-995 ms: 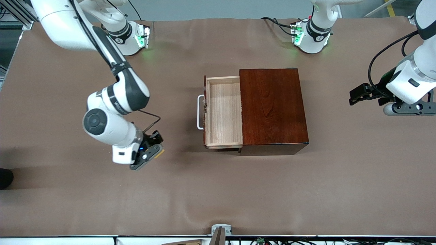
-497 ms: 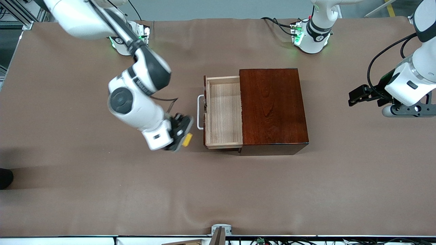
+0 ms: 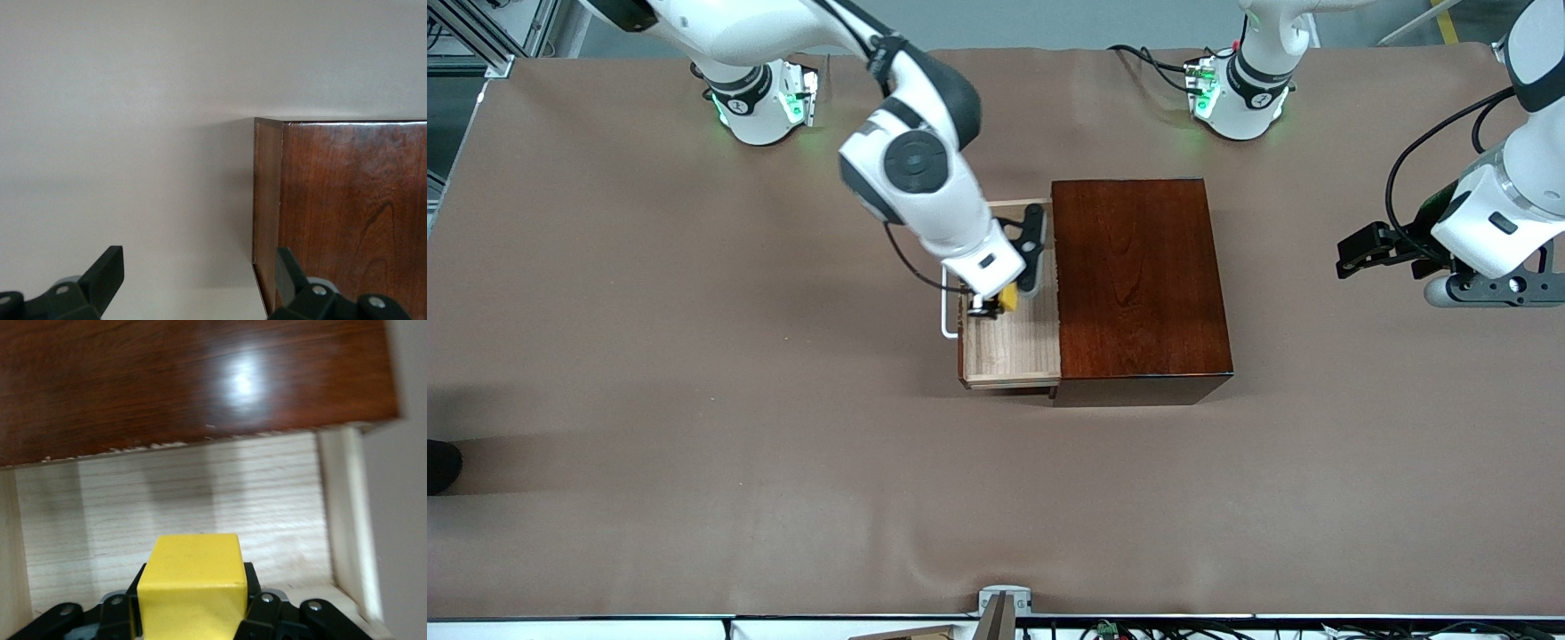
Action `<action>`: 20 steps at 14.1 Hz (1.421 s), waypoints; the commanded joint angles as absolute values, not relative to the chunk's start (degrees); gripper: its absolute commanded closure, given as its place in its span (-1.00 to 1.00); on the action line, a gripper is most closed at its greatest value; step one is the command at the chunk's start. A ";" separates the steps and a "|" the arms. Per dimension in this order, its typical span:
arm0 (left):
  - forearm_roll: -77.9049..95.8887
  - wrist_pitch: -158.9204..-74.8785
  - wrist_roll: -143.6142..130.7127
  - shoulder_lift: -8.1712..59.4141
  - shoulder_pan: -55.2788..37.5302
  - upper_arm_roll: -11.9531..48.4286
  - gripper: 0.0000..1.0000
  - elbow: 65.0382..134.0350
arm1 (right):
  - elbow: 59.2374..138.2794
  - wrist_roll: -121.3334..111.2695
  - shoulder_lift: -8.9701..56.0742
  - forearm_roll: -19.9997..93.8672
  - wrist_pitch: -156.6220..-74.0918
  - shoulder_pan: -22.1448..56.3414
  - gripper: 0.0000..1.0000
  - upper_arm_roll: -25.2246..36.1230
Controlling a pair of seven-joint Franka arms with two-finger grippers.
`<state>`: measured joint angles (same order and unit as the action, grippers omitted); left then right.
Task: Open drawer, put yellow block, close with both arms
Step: 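Lower the cube into the drawer and open the right gripper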
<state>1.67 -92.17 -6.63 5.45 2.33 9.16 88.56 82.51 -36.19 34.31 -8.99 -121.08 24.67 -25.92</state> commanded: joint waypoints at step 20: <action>2.19 -92.55 -7.56 7.03 -4.13 9.93 -1.00 87.80 | 74.71 -23.93 29.89 -13.10 -101.88 25.07 -1.00 -20.30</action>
